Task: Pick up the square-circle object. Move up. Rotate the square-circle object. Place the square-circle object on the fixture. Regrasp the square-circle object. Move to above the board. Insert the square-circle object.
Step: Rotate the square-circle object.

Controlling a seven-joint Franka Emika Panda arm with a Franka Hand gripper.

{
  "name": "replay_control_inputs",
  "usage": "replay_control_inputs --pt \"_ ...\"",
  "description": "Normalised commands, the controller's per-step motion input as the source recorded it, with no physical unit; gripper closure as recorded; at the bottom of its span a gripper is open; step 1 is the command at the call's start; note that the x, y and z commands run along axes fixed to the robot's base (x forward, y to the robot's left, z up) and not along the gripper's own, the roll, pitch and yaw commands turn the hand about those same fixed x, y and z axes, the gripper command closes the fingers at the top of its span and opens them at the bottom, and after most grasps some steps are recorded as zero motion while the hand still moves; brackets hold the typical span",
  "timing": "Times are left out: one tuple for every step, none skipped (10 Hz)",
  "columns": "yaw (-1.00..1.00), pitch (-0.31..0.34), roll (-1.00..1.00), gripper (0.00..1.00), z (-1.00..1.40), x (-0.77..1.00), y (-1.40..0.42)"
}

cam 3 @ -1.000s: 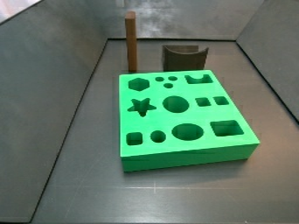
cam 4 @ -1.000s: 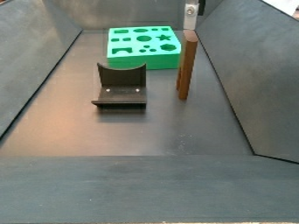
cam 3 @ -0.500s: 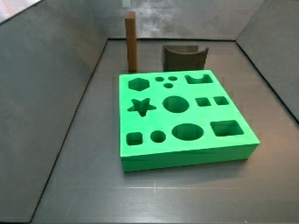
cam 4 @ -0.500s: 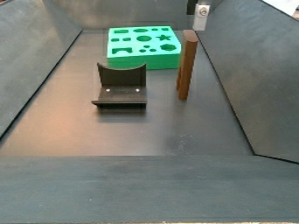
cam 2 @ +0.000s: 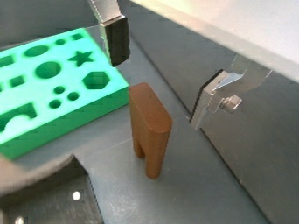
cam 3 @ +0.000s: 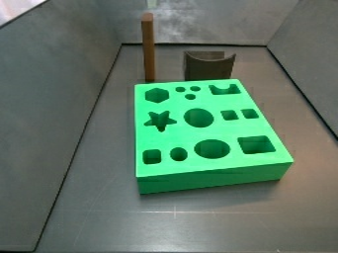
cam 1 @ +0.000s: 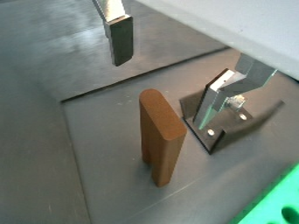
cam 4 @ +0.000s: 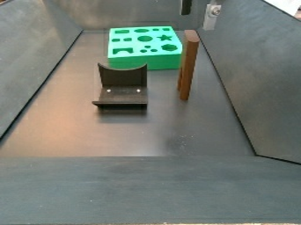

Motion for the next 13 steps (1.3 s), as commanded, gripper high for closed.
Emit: replay_control_inputs --pt "1.0 0.014 -0.01 0.0 -0.02 0.03 0.0" --pt "1.0 0.015 -0.01 0.0 -0.02 0.03 0.0" --pt "1.0 0.015 -0.01 0.0 -0.02 0.03 0.0" --pt "1.0 0.017 -0.01 0.0 -0.02 0.03 0.0" --pt "1.0 0.018 -0.01 0.0 -0.02 0.03 0.0" --pt "1.0 0.019 -0.01 0.0 -0.02 0.03 0.0" --pt "1.0 0.021 -0.01 0.0 -0.02 0.03 0.0" --pt "1.0 0.022 -0.01 0.0 -0.02 0.03 0.0" --pt "1.0 0.025 -0.01 0.0 -0.02 0.03 0.0" --pt "1.0 0.028 -0.01 0.0 -0.02 0.03 0.0" --pt "1.0 0.031 -0.01 0.0 -0.02 0.03 0.0" --pt "1.0 0.037 -0.02 0.0 -0.02 0.03 0.0" --pt "1.0 0.044 -0.02 0.0 -0.02 0.03 0.0"
